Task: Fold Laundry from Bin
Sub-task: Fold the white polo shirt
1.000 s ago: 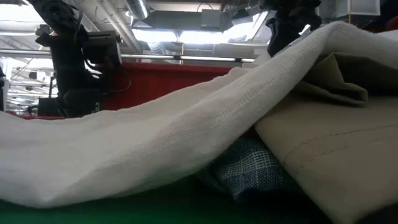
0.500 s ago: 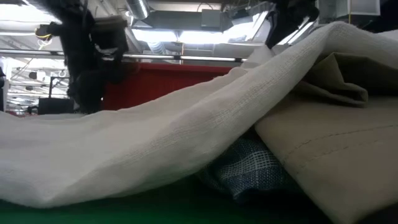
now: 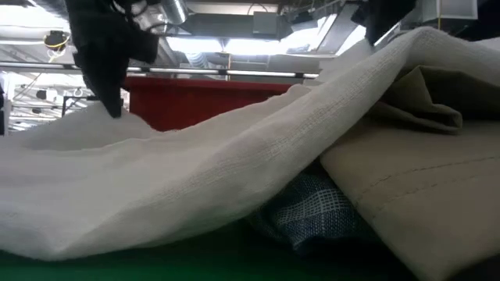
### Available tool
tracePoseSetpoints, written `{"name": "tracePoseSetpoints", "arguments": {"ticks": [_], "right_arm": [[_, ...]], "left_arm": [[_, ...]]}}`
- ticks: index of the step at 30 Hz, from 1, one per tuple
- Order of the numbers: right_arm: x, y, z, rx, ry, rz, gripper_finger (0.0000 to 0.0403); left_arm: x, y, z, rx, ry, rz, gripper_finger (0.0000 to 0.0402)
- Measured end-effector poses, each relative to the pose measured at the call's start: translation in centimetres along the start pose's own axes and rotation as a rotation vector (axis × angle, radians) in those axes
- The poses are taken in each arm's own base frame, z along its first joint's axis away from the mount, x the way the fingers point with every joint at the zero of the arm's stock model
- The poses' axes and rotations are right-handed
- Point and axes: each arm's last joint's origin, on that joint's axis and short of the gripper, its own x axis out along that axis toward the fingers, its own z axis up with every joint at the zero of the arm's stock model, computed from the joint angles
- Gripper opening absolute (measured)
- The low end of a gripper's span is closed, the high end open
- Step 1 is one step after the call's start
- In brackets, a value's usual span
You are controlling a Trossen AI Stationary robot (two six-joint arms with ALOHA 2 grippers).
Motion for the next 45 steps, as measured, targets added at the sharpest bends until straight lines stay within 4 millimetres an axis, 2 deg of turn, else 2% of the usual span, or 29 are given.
{"name": "tracePoseSetpoints", "arguments": {"ticks": [9, 19, 25, 38, 45], "right_arm": [[-1.2, 4.5, -1.3, 0.121, 0.065, 0.027, 0.0004], [-5.1, 6.0, -4.0, 0.335, -0.031, 0.065, 0.0004], [-6.2, 7.5, -4.6, 0.465, -0.067, 0.151, 0.0004], [-6.1, 12.9, -5.5, 0.57, 0.035, 0.252, 0.0004], [-5.3, 16.3, -4.7, 0.578, 0.017, 0.338, 0.0004]], "left_arm": [[-1.1, -3.8, -2.6, 0.023, 0.006, -0.089, 0.0], [-1.9, -6.6, -4.7, 0.039, -0.013, -0.204, 0.0], [-2.2, -7.6, -5.3, 0.059, -0.029, -0.26, 0.0], [-3.1, -9.5, -6.9, 0.023, -0.043, -0.378, 0.0], [-2.5, -10.4, -7.9, 0.071, -0.046, -0.352, 0.0]]}}
